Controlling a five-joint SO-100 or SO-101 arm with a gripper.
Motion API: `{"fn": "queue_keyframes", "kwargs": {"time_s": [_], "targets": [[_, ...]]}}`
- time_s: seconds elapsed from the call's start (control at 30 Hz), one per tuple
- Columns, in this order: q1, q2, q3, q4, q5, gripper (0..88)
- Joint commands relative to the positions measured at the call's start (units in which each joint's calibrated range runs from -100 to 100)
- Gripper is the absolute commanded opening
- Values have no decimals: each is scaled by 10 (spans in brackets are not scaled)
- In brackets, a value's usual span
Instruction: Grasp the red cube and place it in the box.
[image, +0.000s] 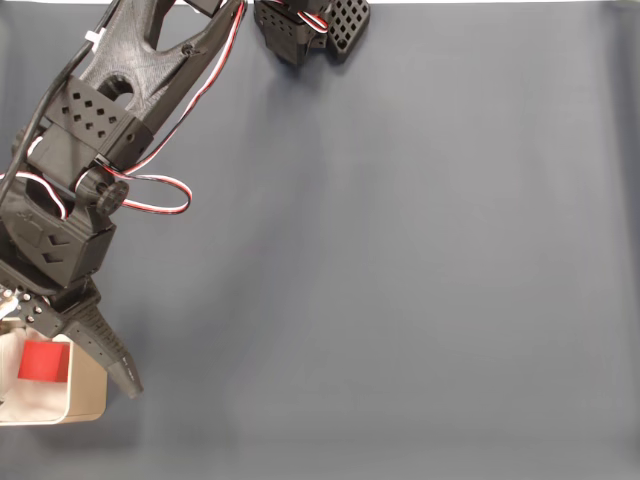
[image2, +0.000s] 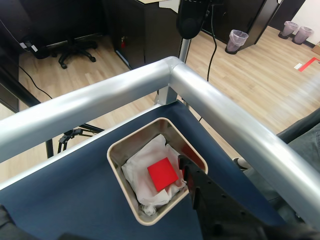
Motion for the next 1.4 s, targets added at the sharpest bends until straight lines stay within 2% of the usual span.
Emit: {"fn": "queue_keyframes", "kwargs": {"time_s": [0.0,0.53,0.6,0.67,0.87,0.93,1.1,1.37], "targets": [[2,-33,-33,1,0,676],[1,6,-128,42,-11,662],[-2,0,-117,42,-7,603],[-8,-11,-104,42,-5,508],[-49,-87,-21,16,-14,106],[-78,-130,21,8,-17,5],[-168,-267,174,-34,-41,0],[-308,-485,448,-76,-45,0]]}}
